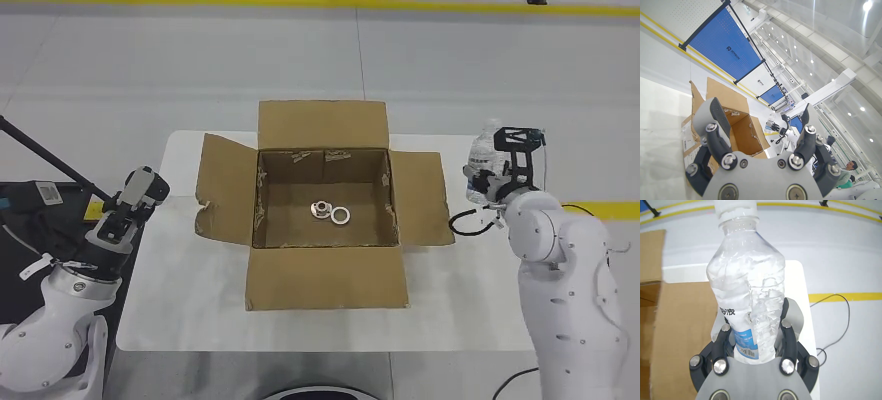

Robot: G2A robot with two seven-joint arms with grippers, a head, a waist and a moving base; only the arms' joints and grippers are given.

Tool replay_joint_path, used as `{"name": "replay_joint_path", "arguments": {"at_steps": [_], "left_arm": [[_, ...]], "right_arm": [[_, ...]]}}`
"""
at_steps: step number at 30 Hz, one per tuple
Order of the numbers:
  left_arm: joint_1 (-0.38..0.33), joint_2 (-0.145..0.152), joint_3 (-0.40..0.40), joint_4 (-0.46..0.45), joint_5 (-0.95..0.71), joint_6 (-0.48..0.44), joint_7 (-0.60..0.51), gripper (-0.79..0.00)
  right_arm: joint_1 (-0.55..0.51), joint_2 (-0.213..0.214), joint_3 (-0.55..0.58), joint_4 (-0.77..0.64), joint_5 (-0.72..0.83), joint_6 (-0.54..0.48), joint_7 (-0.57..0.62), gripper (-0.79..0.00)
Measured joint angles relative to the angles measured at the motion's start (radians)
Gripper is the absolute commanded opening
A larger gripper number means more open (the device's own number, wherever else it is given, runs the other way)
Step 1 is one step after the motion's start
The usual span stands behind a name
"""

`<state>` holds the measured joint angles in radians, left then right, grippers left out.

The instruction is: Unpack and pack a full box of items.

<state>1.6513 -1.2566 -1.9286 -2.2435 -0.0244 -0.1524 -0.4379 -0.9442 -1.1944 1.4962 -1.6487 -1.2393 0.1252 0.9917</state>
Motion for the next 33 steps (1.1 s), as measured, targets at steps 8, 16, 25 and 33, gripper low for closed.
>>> {"name": "replay_joint_path", "arguments": {"at_steps": [8, 16, 25, 33], "left_arm": [[0.0, 0.0, 0.0, 0.0, 0.0, 0.0, 0.0, 0.0], [0.0, 0.0, 0.0, 0.0, 0.0, 0.0, 0.0, 0.0], [0.0, 0.0, 0.0, 0.0, 0.0, 0.0, 0.0, 0.0], [0.0, 0.0, 0.0, 0.0, 0.0, 0.0, 0.0, 0.0]], "right_arm": [[0.171, -0.001, -0.034, 0.371, -0.042, -0.02, 0.08, -0.785], [0.26, -0.005, -0.026, 0.601, 0.044, -0.061, 0.011, -0.785], [0.315, -0.014, -0.063, 0.718, 0.078, -0.073, -0.039, -0.523], [0.354, -0.021, -0.099, 0.767, 0.082, -0.07, -0.054, -0.474]]}}
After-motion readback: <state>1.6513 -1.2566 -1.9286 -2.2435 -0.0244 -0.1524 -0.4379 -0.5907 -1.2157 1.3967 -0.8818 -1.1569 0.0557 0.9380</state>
